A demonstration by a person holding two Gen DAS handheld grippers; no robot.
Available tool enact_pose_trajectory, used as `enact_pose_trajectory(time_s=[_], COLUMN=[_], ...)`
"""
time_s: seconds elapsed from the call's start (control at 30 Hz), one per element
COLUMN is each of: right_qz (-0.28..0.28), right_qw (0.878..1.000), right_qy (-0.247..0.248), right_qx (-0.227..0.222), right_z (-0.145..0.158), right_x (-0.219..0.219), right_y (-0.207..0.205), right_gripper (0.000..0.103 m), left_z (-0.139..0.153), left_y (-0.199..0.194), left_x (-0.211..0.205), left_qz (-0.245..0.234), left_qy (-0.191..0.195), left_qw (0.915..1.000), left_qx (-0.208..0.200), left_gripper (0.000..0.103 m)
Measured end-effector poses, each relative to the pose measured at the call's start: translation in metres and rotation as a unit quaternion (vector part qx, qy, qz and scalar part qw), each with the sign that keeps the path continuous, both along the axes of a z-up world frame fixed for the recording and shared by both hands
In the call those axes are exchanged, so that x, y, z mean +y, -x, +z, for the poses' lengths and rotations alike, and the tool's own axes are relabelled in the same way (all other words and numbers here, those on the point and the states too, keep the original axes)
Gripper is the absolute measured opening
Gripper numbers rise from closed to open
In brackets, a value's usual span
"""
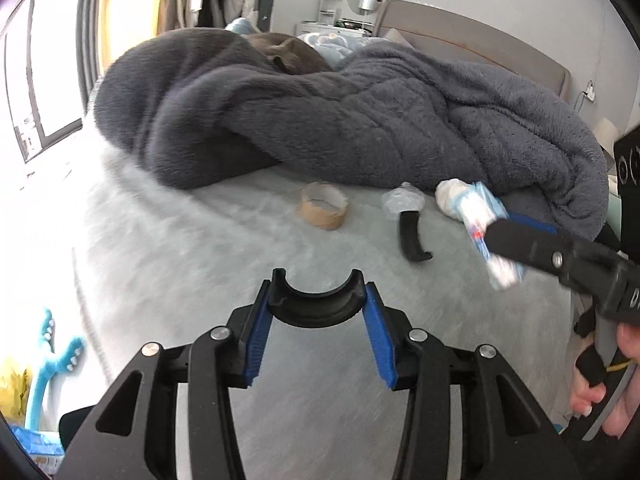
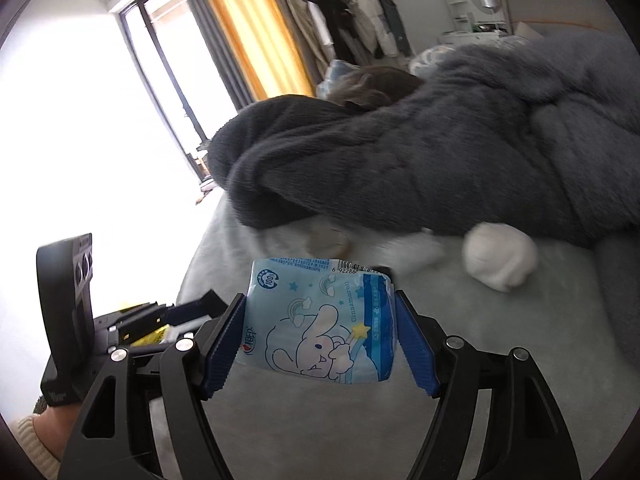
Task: Collect trash
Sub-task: 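Carry the black curved piece over the bin and open the left tool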
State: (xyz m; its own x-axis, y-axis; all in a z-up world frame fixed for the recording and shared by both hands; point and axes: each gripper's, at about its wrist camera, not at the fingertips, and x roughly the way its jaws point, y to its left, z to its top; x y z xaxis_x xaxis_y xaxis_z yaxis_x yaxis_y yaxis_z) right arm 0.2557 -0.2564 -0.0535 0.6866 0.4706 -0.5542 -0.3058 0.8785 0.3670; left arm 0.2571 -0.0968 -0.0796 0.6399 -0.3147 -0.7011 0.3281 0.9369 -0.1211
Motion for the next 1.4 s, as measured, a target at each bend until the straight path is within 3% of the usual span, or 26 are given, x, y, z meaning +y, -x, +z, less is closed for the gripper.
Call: enact_pose_trajectory(time_s=[0.27, 0.73, 1.03, 1.4], right_qz=[0.049, 0.119, 0.156, 0.202], right_qw=[0.999, 0.992, 0.986, 0.977], right_qy=[0.006, 0.033, 0.054, 0.075], right_qx=[-0.012, -0.014, -0.008, 0.0], right_z=[0.02, 0.029, 0.022, 0.015], right_x=[0.063, 0.161, 0.219, 0.286], right_y=[0.0, 0.006, 0.006, 0.014], right_gripper=[0.073, 0.073, 0.073, 0.073], left_z=[0.01, 0.024, 0.008, -0.029], left_y=[0.024, 0.061, 0.07, 0.082], left_x=[0.06, 0.153, 0.204, 0.25], left_qz=[0.049, 0.12, 0.155, 0.192], left_qy=[-0.005, -0.007, 0.007, 0.016], left_qw=[0.9988, 0.9928, 0.9877, 0.9788], left_qx=[0.001, -0.002, 0.017, 0.07], left_gripper=[0.048, 0.048, 0.048, 0.048])
